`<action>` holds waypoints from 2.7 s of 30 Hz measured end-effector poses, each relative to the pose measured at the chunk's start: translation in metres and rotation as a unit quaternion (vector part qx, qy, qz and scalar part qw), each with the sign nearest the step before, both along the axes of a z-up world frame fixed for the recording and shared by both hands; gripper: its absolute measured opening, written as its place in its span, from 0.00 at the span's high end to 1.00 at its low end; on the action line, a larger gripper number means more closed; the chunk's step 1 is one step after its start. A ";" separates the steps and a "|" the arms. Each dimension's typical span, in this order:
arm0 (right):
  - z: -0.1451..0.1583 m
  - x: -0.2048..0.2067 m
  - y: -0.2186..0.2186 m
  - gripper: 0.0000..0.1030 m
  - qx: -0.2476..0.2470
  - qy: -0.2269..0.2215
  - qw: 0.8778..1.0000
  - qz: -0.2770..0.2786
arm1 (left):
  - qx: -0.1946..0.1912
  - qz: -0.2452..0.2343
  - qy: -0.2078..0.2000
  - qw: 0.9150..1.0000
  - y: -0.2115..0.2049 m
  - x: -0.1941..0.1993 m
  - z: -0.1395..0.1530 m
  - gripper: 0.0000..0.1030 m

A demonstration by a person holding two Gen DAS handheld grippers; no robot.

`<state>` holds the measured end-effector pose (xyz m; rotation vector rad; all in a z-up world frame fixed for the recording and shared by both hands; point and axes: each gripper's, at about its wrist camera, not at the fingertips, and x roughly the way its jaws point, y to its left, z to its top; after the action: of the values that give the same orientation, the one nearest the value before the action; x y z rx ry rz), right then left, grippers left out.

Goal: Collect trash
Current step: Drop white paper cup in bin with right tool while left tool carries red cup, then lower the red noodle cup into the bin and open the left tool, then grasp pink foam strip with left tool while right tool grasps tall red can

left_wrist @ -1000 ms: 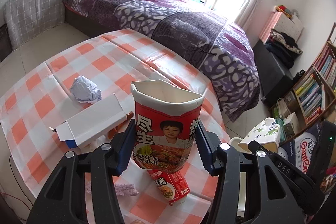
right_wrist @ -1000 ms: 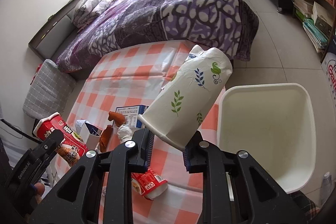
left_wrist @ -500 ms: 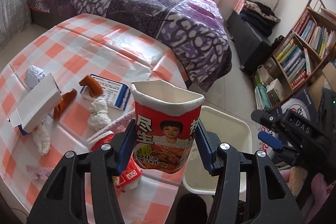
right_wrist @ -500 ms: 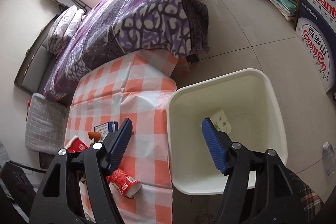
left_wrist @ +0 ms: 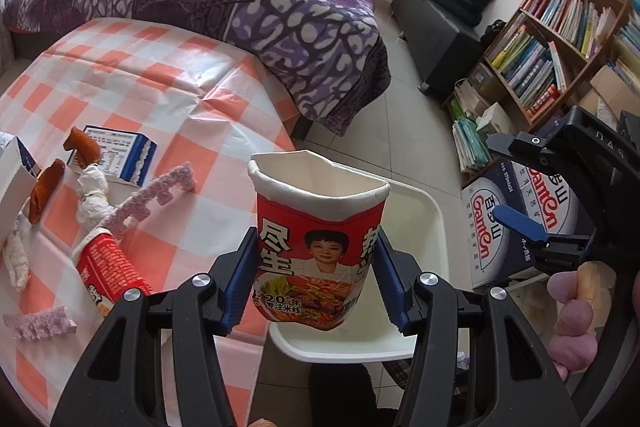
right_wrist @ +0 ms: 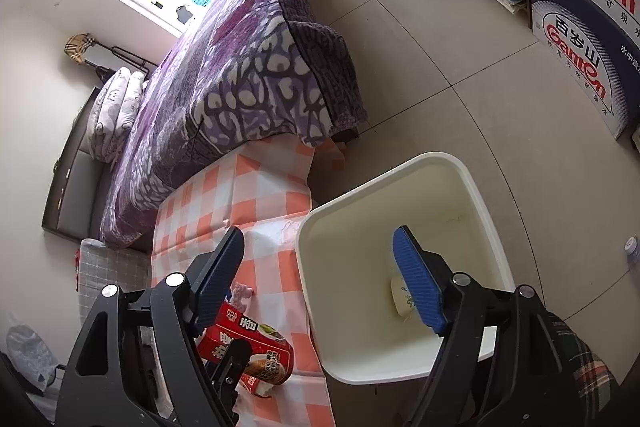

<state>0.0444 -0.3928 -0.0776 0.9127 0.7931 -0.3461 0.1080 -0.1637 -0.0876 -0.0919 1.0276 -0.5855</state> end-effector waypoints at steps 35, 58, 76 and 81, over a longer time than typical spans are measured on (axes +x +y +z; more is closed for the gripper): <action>-0.010 0.057 0.128 0.07 -0.135 0.069 0.976 0.157 | 0.153 -0.021 0.037 0.987 0.104 0.005 -0.025 0.20; -0.101 0.109 0.278 0.07 -0.165 0.190 0.872 0.419 | 0.238 -0.062 0.088 0.965 0.218 0.017 -0.099 0.71; -0.098 0.116 0.327 0.51 -0.180 0.170 0.859 0.449 | 0.095 0.073 0.006 0.993 0.275 0.012 -0.001 0.72; -0.060 0.111 0.332 0.51 -0.167 0.093 0.882 0.432 | 0.076 0.138 -0.013 0.987 0.273 0.017 0.015 0.72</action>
<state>0.1557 -0.0607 -0.1372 0.1408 1.1908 0.2239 0.1250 0.1097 -0.0725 -0.0904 1.0091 -0.2557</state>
